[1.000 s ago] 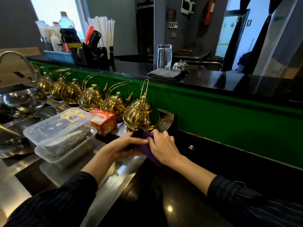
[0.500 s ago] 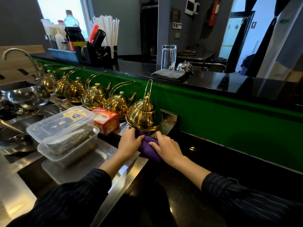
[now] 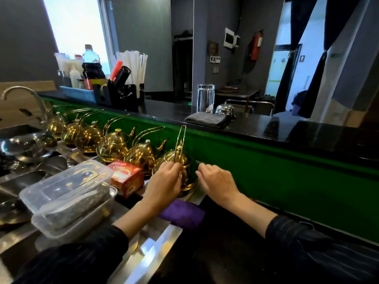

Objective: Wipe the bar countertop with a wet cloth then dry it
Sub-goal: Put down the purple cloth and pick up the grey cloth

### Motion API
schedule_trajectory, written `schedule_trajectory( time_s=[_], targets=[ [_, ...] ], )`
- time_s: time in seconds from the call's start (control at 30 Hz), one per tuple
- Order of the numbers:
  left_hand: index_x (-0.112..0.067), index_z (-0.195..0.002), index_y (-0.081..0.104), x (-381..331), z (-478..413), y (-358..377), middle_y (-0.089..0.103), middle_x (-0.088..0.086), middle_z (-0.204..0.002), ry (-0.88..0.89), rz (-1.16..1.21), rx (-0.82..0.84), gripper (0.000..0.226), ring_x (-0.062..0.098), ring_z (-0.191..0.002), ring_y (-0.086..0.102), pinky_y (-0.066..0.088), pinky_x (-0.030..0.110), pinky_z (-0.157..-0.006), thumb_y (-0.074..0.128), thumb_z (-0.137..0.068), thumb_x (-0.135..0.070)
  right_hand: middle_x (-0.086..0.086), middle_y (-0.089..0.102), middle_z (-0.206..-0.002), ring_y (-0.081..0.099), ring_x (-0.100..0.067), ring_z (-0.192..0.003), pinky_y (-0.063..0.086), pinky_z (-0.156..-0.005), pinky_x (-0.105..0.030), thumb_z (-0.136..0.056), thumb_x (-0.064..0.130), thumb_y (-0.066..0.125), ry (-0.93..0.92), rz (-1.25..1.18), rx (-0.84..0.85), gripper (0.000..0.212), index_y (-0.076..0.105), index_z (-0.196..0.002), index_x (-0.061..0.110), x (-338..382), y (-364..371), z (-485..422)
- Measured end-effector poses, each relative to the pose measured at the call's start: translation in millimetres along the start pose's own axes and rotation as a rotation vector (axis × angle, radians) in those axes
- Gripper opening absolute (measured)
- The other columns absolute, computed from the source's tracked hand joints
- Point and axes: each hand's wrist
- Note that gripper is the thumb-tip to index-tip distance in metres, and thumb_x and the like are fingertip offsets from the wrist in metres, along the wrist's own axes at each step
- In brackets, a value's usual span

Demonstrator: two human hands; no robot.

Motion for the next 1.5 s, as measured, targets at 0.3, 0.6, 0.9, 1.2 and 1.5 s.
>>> schedule_trajectory(
  time_s=[0.3, 0.6, 0.9, 1.2, 1.5],
  targets=[
    [-0.008, -0.131, 0.046, -10.3, -155.7, 5.7, 0.050, 0.012, -0.132, 0.054, -0.022, 0.057, 0.050, 0.028, -0.123, 0.042, 0.045, 0.043, -0.098, 0.056, -0.082, -0.008, -0.012, 0.057, -0.125, 0.048, -0.030, -0.120, 0.047, -0.095, -0.046, -0.091, 0.032, 0.058, 0.133, 0.082, 0.056, 0.042, 0.052, -0.124, 0.006, -80.2, -31.1, -111.4],
    [-0.019, -0.151, 0.006, 24.0, -232.2, 51.2, 0.015, 0.005, -0.158, -0.035, -0.250, 0.507, 0.087, 0.025, -0.145, 0.015, 0.018, 0.063, -0.112, 0.063, -0.085, -0.021, -0.002, 0.006, -0.164, 0.005, -0.022, -0.151, 0.004, -0.114, -0.066, -0.098, 0.047, 0.043, 0.193, -0.019, 0.600, 0.078, -0.003, -0.155, 0.021, -118.0, 2.6, -146.7],
    [-0.018, -0.125, 0.055, 30.7, -232.2, 42.0, 0.057, 0.004, -0.117, 0.193, -0.213, 0.333, 0.043, 0.023, -0.112, 0.050, 0.048, 0.040, -0.090, 0.065, -0.083, -0.017, -0.005, 0.053, -0.123, 0.048, -0.028, -0.116, 0.034, -0.103, -0.047, -0.088, 0.037, 0.062, 0.045, 0.076, 0.186, 0.044, 0.050, -0.124, 0.014, -125.2, 2.3, -127.4],
    [-0.006, -0.089, 0.067, -29.9, -218.6, 13.8, 0.065, 0.008, -0.080, 0.070, 0.292, -0.023, 0.014, 0.025, -0.077, 0.059, 0.049, 0.035, -0.070, 0.058, -0.079, -0.001, -0.011, 0.062, -0.098, 0.052, -0.031, -0.098, 0.042, -0.080, -0.040, -0.087, 0.015, 0.055, 0.197, -0.096, 0.053, 0.014, 0.060, -0.099, 0.009, -139.0, -80.6, -99.8],
    [-0.009, -0.096, 0.065, -168.1, -232.7, 13.2, 0.066, 0.011, -0.089, -0.151, 1.054, 0.316, 0.014, 0.021, -0.082, 0.063, 0.053, 0.035, -0.076, 0.069, -0.082, -0.008, -0.004, 0.060, -0.079, 0.055, -0.018, -0.076, 0.036, -0.056, -0.021, -0.088, 0.014, 0.066, 0.616, -0.478, 0.062, 0.006, 0.062, -0.085, 0.011, -195.6, -214.4, -22.2]
  ],
)
Point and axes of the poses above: each hand's wrist, its own z-axis away from the middle knuckle, its own y-axis out of the palm, x = y × z
